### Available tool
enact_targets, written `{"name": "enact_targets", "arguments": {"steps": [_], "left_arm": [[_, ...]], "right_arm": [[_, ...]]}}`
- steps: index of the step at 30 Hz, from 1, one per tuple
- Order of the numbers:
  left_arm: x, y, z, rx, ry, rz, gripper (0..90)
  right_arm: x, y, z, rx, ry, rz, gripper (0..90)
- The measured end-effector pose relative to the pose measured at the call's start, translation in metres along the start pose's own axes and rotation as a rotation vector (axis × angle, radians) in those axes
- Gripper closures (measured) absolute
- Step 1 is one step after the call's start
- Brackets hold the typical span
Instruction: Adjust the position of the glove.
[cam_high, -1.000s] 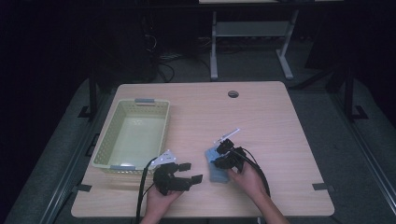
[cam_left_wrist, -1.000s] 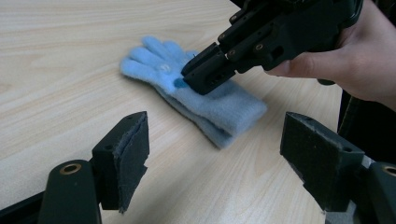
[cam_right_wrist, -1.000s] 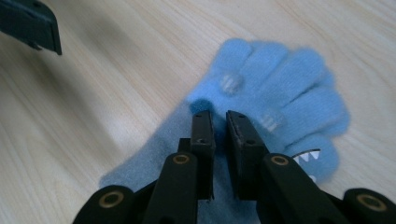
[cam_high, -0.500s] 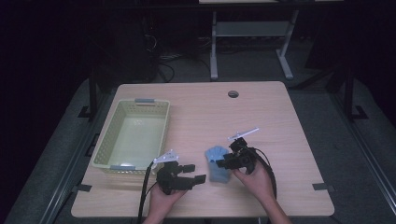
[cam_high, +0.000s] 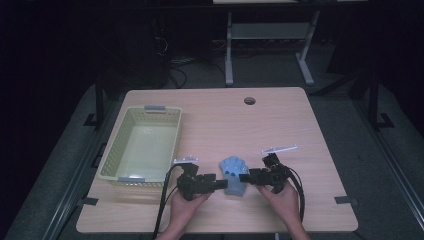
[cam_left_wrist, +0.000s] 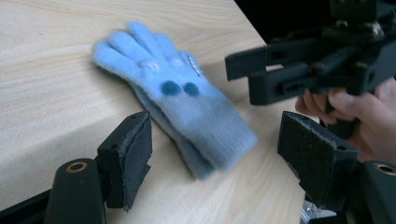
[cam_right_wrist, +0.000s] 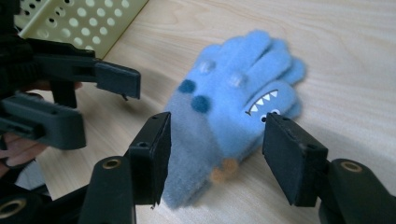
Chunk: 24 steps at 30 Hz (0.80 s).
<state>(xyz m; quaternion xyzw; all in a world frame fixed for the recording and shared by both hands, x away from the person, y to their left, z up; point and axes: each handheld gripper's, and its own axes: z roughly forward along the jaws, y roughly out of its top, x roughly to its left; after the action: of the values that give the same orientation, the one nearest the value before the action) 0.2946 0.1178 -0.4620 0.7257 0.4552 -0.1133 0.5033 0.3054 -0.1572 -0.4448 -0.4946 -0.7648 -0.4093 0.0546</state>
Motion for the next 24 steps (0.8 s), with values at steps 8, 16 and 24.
{"name": "enact_targets", "arguments": {"steps": [8, 16, 24], "left_arm": [[0.001, 0.002, 0.017, 0.03, 0.007, -0.074, 28.4], [0.003, 0.001, 0.024, 0.042, -0.003, -0.118, 33.6], [0.001, 0.0, 0.027, 0.055, 0.004, -0.111, 39.9]], "right_arm": [[-0.011, -0.009, 0.0, -0.037, 0.038, 0.087, 40.2], [-0.016, -0.015, 0.004, -0.041, 0.05, 0.136, 41.0], [-0.014, -0.017, 0.011, -0.027, 0.053, 0.14, 44.3]]}}
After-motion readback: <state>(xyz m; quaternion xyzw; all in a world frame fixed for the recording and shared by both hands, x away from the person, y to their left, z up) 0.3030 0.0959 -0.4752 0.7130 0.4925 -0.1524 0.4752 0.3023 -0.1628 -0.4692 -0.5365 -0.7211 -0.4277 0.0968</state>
